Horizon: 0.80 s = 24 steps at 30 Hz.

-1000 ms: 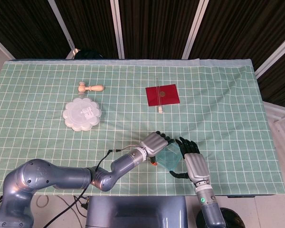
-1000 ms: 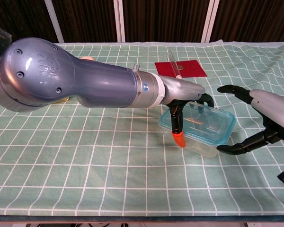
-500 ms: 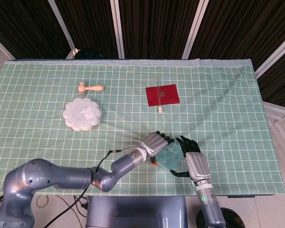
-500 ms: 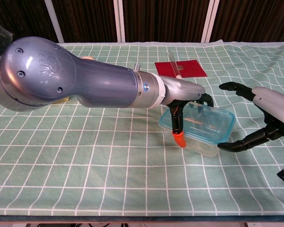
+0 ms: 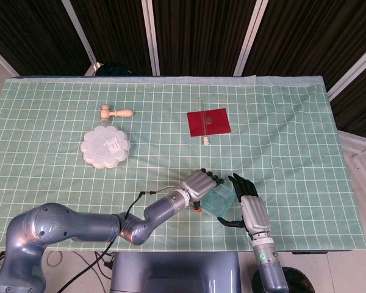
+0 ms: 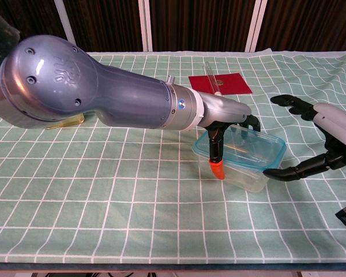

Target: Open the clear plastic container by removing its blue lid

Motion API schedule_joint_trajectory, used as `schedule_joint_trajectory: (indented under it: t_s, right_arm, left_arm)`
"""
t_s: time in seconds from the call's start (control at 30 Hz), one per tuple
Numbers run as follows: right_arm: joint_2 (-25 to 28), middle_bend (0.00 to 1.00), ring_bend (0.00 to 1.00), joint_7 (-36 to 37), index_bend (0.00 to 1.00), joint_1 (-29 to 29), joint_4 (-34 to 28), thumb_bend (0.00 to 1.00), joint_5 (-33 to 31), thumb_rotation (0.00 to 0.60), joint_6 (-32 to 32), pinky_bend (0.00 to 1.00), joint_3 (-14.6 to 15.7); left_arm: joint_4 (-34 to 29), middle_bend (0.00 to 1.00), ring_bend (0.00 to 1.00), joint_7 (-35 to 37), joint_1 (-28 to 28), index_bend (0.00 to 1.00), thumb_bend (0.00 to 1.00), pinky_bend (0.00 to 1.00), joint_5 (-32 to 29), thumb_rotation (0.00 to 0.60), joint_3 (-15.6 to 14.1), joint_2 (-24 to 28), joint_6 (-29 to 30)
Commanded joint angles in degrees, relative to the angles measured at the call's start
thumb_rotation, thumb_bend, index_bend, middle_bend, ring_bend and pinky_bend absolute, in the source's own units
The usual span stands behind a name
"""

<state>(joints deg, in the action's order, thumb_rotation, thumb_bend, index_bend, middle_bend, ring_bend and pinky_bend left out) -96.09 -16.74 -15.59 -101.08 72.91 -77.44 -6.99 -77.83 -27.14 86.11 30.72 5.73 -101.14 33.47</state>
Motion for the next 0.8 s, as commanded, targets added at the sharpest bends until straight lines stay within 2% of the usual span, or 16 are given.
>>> schedule_joint_trajectory:
  t_s: [0.03, 0.2, 0.4, 0.53, 0.8]
  right_arm:
    - [-0.3, 0.0, 0.0, 0.4, 0.0, 0.1, -0.5, 0.26, -0.5, 0.6, -0.1, 0.0, -0.4]
    - [-0.9, 0.0, 0.0, 0.5, 0.0, 0.0, -0.8, 0.26, -1.0, 0.6, -0.3, 0.0, -1.1]
    - [-0.9, 0.0, 0.0, 1.6, 0.0, 0.0, 3.1, 0.26, 2.7, 0.6, -0.8, 0.0, 0.5]
    - [-0.8, 0.0, 0.0, 3.0, 0.0, 0.2, 5.3, 0.26, 5.1, 0.6, -1.3, 0.0, 1.6]
    - [-1.5, 0.0, 0.0, 4.5, 0.0, 0.3, 6.7, 0.26, 5.7, 0.6, -1.5, 0.0, 1.3]
  left_arm:
    - [-0.1, 0.25, 0.28, 0.0, 0.2, 0.19, 0.04, 0.38, -0.2, 0.6, -0.1, 0.0, 0.0]
    - [-0.6, 0.23, 0.27, 0.5, 0.6, 0.18, 0.04, 0.37, -0.7, 0.6, -0.2, 0.4, -0.1]
    - [-1.2, 0.19, 0.2, 2.3, 0.8, 0.15, 0.04, 0.33, -1.6, 0.6, 0.5, 1.3, -1.6]
    - [-1.3, 0.18, 0.19, 3.4, 0.9, 0.14, 0.03, 0.33, -2.3, 0.6, 0.6, 1.9, -2.4]
    - [-1.4, 0.15, 0.18, 4.4, 1.8, 0.11, 0.01, 0.33, -2.8, 0.6, -0.2, 2.4, -3.5]
